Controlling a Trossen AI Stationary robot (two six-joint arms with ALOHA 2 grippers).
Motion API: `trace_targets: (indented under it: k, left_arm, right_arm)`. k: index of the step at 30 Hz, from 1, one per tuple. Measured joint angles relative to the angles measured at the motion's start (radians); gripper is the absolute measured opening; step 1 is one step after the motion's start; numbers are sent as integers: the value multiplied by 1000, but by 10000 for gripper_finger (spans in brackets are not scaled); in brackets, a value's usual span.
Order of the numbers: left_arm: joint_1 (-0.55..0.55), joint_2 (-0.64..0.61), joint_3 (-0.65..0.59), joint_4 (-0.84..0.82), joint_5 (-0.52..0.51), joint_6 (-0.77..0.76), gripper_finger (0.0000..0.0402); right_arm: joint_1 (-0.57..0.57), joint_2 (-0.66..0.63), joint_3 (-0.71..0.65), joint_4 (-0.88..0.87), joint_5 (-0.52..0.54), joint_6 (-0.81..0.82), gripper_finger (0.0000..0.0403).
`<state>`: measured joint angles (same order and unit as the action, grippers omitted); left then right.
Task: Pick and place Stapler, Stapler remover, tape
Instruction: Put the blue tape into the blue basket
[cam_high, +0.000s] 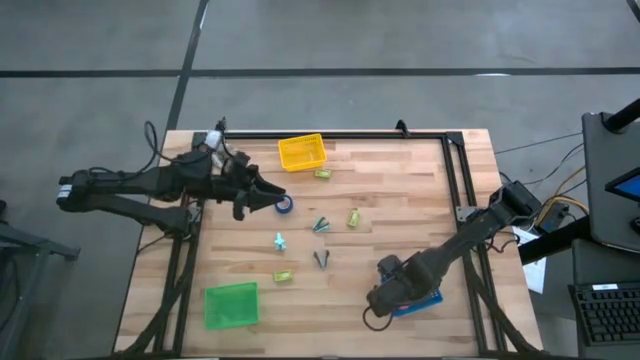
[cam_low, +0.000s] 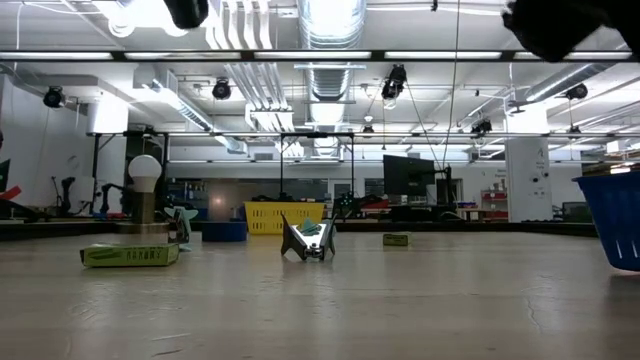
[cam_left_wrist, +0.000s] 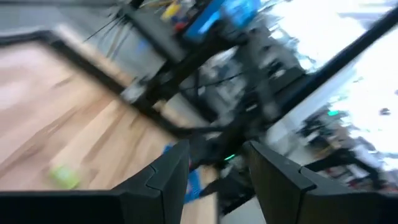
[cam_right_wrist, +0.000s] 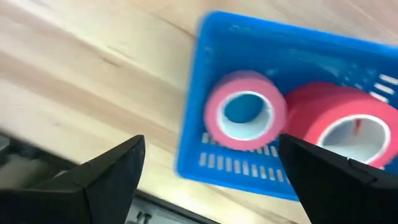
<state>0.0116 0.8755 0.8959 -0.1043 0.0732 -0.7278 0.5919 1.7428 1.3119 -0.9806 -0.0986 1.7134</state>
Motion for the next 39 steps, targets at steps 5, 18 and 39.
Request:
trace_targets:
  k: [5,18,39]
  left_arm:
    - [40,36,0,-272,-62,-56,167]
    - [229,263,0,-506,-90,169,168]
    - [361,707,0,-496,-57,363,168]
  right_arm:
    - [-21,0,90,-5,132,-62,363]
    - [-90,0,228,-9,387,-143,363]
    - [-92,0,270,-3,452,-127,363]
